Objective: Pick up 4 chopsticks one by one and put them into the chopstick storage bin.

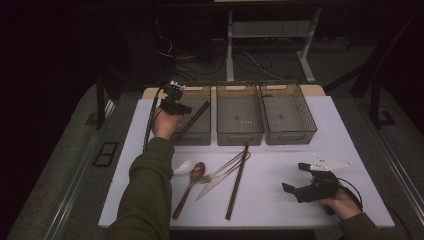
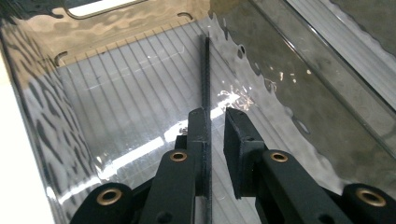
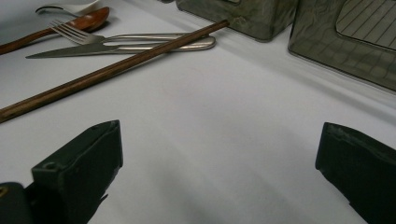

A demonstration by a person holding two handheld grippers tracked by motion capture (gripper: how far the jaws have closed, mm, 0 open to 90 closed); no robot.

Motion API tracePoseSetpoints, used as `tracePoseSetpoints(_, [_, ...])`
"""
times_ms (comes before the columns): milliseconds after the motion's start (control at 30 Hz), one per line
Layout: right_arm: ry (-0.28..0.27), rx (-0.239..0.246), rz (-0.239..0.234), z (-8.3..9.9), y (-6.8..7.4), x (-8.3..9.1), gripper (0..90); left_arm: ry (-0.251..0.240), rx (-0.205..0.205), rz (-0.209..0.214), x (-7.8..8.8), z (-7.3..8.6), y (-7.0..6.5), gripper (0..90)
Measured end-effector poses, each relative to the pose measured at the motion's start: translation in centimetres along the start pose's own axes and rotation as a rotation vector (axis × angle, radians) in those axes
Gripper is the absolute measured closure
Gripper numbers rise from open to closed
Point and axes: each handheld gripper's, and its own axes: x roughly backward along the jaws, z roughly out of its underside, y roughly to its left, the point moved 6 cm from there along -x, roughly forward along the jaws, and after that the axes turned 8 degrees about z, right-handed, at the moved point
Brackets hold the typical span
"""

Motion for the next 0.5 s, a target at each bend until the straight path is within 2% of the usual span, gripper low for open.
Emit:
tracePoseSetpoints(233, [0.001, -0.001, 0.0, 0.0, 0.0, 0.0, 0.4, -0.042, -0.018, 0.02, 0.8, -0.4, -0.7, 73.5])
tracePoseSetpoints(500, [0.003, -0.002, 0.001, 0.0, 0.1, 0.0, 0.4, -0.075, -0.072, 0.036, 2.7, -0.8, -2.2, 62.4])
